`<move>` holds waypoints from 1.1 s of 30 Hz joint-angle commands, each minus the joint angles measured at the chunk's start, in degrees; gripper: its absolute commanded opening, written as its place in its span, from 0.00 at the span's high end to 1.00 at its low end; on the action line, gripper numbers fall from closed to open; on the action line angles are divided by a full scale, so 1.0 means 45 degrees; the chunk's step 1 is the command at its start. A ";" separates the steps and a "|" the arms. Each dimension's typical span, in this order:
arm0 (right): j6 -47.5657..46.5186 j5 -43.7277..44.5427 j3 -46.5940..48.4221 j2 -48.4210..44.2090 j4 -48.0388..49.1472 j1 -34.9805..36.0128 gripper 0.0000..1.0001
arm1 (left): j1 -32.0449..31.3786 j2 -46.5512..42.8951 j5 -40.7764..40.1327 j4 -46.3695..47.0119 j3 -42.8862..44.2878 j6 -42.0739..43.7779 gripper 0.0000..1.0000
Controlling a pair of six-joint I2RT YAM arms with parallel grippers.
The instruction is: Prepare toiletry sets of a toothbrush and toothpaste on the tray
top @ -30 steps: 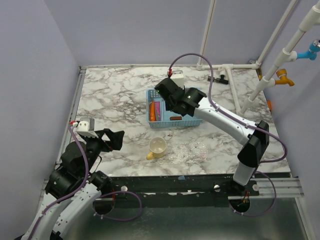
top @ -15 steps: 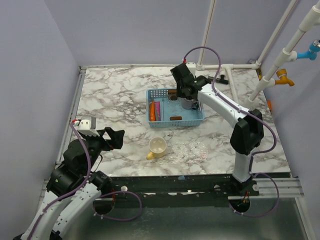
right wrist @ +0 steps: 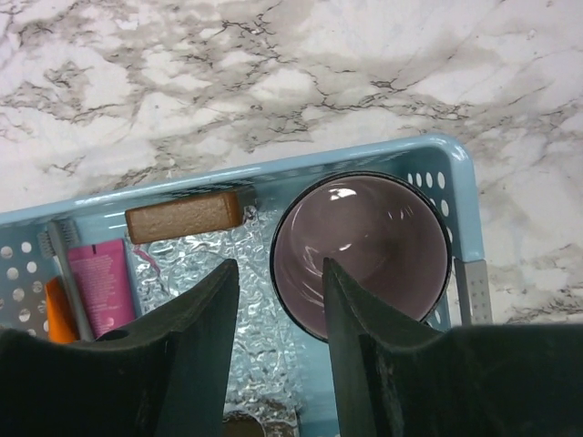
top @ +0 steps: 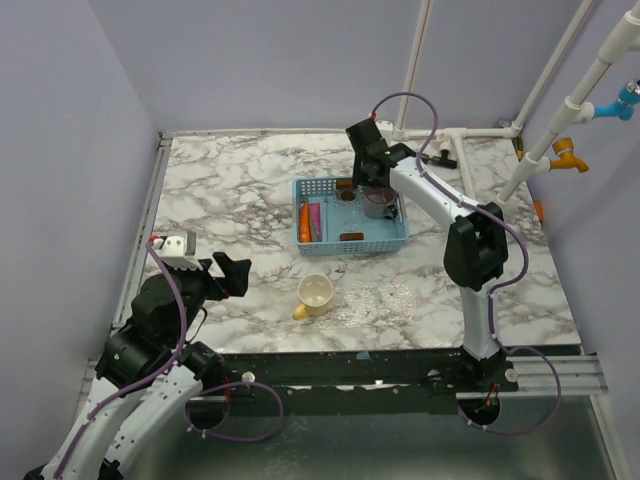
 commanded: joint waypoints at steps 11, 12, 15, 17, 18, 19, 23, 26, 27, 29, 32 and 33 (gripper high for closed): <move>0.0663 -0.0570 0.1192 0.1885 0.0341 -0.0542 0.59 | 0.0080 0.0164 -0.0011 0.0060 0.0048 0.0125 0.01; 0.0660 -0.0589 0.1209 0.1937 0.0341 -0.0572 0.60 | 0.0101 0.0160 -0.0016 0.0068 0.0038 0.0125 0.01; 0.0679 -0.0664 0.1219 0.2026 0.0341 -0.0668 0.62 | 0.0102 0.0149 -0.0031 0.0066 0.0043 0.0125 0.01; 0.0693 -0.0629 0.1176 0.2067 0.0341 -0.0703 0.65 | 0.0123 0.0175 -0.0021 0.0059 0.0033 0.0125 0.01; 0.0686 -0.0628 0.1142 0.2086 0.0341 -0.0719 0.66 | 0.0123 0.0170 -0.0031 0.0059 0.0054 0.0125 0.01; 0.0667 -0.0655 0.1119 0.2096 0.0360 -0.0721 0.68 | 0.0131 0.0166 -0.0026 0.0059 0.0057 0.0125 0.01; 0.0686 -0.0745 0.1039 0.2106 0.0378 -0.0758 0.71 | 0.0158 0.0183 -0.0021 0.0059 0.0062 0.0125 0.01; 0.0663 -0.0822 0.1000 0.2125 0.0361 -0.0762 0.74 | 0.0162 0.0145 -0.0009 0.0059 0.0043 0.0125 0.01; 0.0654 -0.0899 0.0981 0.2105 0.0363 -0.0757 0.76 | 0.0156 0.0142 -0.0010 0.0059 0.0043 0.0125 0.01; 0.0645 -0.1002 0.0944 0.2125 0.0361 -0.0757 0.80 | 0.0163 0.0130 0.0023 0.0076 0.0044 0.0125 0.01; 0.0631 -0.1085 0.0940 0.2073 0.0285 -0.0757 0.92 | 0.0169 0.0141 0.0057 0.0059 0.0062 0.0125 0.01; 0.0628 -0.1114 0.0922 0.2034 0.0283 -0.0757 0.97 | 0.0182 0.0141 0.0055 0.0059 0.0062 0.0120 0.01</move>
